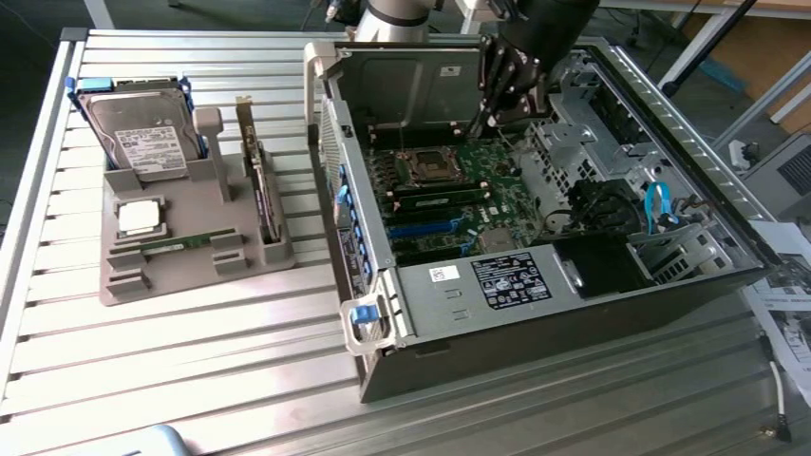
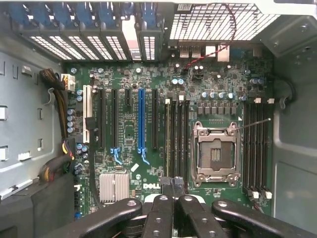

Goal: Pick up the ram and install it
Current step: 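Press down the ram until it locks into place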

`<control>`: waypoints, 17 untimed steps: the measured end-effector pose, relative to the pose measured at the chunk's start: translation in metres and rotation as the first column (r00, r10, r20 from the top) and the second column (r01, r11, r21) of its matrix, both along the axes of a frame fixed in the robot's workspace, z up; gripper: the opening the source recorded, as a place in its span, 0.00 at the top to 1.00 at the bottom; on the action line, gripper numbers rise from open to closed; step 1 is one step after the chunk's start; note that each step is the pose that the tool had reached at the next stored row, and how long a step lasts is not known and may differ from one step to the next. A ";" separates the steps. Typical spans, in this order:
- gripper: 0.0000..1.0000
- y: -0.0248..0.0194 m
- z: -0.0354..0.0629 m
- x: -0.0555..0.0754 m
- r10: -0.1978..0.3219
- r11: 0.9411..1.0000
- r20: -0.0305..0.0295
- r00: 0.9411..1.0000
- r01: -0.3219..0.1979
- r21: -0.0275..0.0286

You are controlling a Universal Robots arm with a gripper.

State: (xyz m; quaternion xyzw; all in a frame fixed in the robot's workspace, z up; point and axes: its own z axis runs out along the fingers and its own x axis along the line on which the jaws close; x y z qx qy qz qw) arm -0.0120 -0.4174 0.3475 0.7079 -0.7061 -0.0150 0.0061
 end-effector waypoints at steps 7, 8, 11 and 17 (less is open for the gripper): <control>0.90 0.0000 0.0017 0.000 0.000 1.000 0.000 1.000 0.000 0.000; 0.90 0.0000 0.0017 0.000 0.000 1.000 0.000 1.000 0.000 0.000; 0.90 0.0000 0.0017 0.000 0.000 1.000 0.000 1.000 0.000 0.000; 0.90 0.0000 0.0017 0.000 0.000 1.000 0.000 1.000 0.000 0.000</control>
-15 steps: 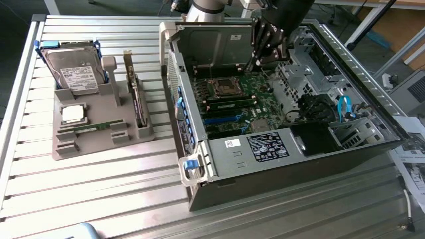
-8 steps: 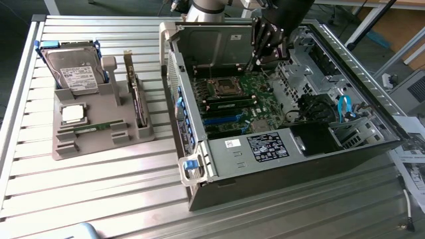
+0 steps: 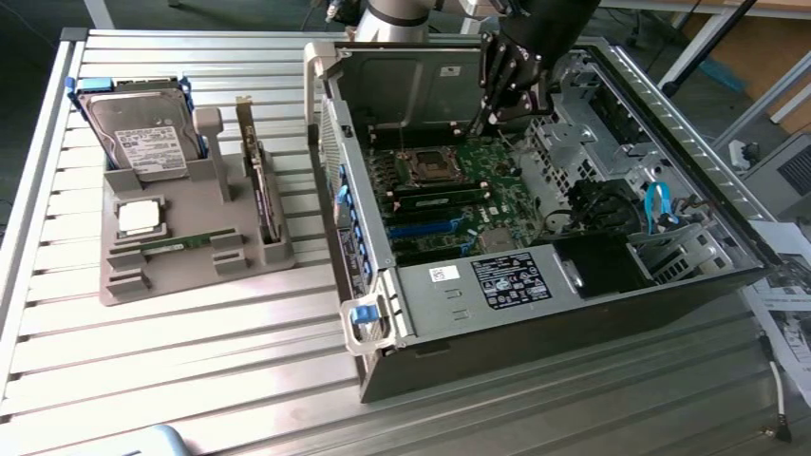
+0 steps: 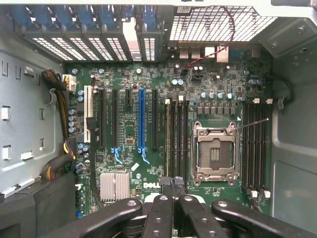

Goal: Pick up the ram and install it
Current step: 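Press down the ram until it locks into place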

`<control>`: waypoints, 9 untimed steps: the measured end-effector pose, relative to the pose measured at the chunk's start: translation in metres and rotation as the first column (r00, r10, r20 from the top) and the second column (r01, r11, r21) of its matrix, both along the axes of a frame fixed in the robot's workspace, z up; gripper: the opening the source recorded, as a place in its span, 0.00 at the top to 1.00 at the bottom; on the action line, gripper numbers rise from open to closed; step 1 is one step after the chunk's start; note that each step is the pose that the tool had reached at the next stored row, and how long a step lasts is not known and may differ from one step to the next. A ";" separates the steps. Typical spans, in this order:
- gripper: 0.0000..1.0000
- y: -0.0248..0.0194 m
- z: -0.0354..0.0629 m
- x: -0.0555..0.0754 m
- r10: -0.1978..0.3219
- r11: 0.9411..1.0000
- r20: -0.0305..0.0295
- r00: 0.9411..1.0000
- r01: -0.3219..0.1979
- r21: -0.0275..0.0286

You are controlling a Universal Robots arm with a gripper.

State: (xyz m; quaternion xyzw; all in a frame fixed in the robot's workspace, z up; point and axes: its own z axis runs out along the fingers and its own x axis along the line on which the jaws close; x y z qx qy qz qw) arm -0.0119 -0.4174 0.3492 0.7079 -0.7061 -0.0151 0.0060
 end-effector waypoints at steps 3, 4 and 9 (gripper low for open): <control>0.90 0.0000 0.0000 0.000 0.000 1.000 0.000 1.000 0.000 0.000; 0.90 0.0000 0.0000 0.000 0.000 1.000 0.000 1.000 0.000 0.000; 0.90 0.0000 0.0000 0.000 -0.013 1.000 0.000 1.000 0.013 0.000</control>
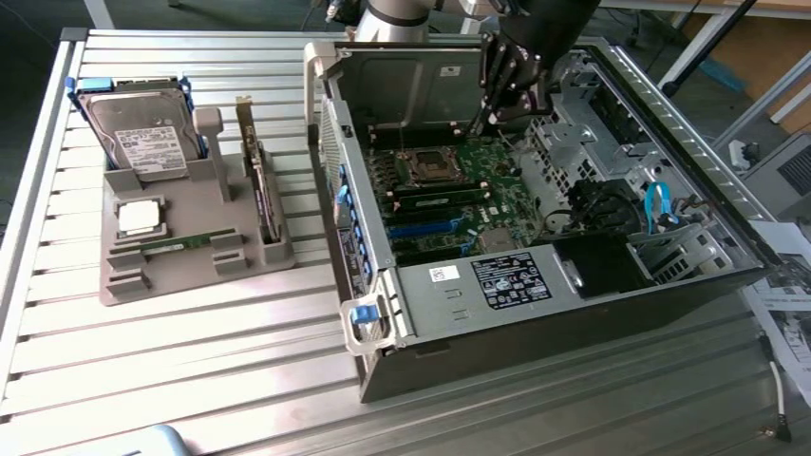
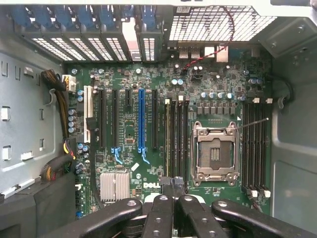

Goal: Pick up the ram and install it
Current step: 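Press down the ram until it locks into place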

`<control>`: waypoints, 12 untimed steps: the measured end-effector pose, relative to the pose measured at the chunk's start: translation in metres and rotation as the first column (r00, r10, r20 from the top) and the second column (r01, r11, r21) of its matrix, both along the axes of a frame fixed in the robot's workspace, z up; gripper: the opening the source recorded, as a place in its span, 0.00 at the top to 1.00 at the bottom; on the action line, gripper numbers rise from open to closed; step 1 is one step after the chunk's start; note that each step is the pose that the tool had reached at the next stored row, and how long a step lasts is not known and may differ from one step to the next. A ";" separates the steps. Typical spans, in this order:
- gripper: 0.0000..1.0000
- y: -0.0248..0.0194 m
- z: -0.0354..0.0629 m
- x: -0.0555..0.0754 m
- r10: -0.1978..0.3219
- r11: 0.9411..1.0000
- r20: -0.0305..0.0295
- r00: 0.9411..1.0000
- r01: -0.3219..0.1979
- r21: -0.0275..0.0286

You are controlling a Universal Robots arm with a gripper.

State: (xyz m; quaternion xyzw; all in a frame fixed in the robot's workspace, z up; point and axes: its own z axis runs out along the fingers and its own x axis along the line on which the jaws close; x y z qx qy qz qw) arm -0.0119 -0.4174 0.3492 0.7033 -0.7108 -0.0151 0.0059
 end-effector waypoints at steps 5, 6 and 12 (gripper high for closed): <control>0.90 0.0000 -0.0001 0.000 -0.082 0.997 0.000 0.997 0.082 0.000; 0.90 0.0000 -0.0002 0.000 -0.098 0.995 0.000 0.995 0.098 0.000; 0.90 0.0000 -0.0003 0.000 -0.190 0.982 0.000 0.982 0.190 0.000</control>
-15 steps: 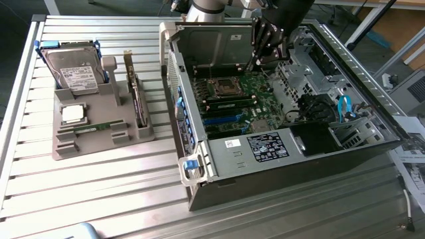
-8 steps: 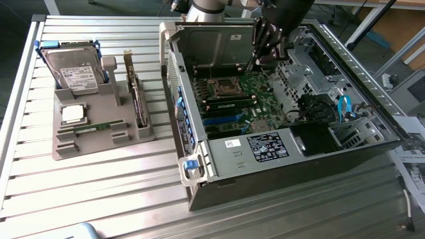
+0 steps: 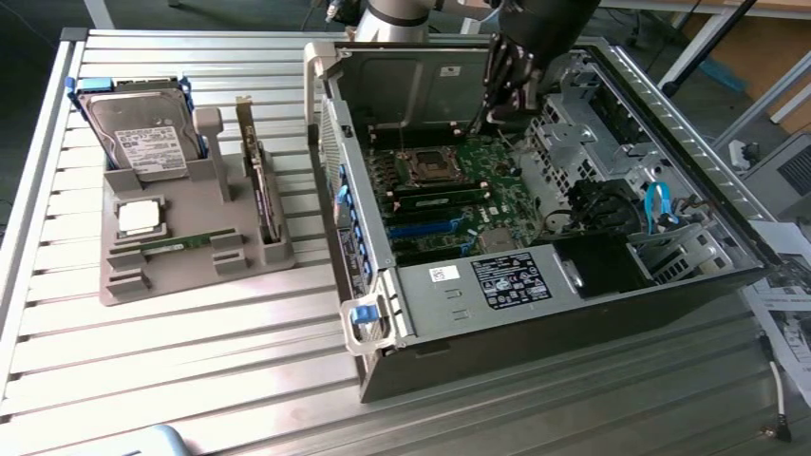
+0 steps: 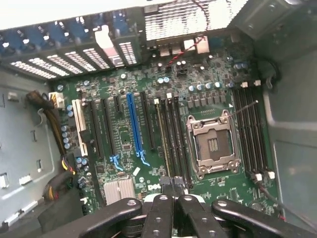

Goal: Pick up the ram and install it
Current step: 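Press down the ram until it locks into place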

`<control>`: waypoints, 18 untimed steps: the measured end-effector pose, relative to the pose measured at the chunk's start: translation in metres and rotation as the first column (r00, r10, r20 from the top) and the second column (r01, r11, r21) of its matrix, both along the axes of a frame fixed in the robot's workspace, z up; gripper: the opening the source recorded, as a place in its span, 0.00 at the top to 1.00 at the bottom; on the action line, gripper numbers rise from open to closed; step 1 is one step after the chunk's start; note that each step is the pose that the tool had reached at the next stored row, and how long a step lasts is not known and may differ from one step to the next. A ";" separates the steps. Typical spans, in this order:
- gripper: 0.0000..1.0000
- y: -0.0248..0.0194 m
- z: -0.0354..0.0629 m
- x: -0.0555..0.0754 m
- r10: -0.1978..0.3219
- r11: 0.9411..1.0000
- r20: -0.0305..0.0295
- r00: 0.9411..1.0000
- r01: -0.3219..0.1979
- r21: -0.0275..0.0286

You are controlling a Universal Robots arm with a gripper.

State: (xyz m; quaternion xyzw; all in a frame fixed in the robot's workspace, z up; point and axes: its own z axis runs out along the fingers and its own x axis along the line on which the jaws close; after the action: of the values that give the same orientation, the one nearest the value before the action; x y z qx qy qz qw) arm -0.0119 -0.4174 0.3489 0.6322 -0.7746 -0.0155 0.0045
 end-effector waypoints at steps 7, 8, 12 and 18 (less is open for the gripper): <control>0.90 0.0000 0.0000 0.000 -0.099 0.995 0.000 0.995 0.099 0.000; 0.90 0.0000 0.0000 0.000 -0.107 0.994 0.000 0.994 0.107 0.000; 0.90 0.0000 0.0000 0.000 -0.138 0.990 0.000 0.990 0.138 0.000; 0.90 0.0000 0.0000 0.000 -0.181 0.983 0.000 0.983 0.181 0.000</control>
State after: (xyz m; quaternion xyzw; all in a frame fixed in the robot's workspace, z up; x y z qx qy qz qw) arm -0.0119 -0.4174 0.3489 0.5591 -0.8289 -0.0159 0.0031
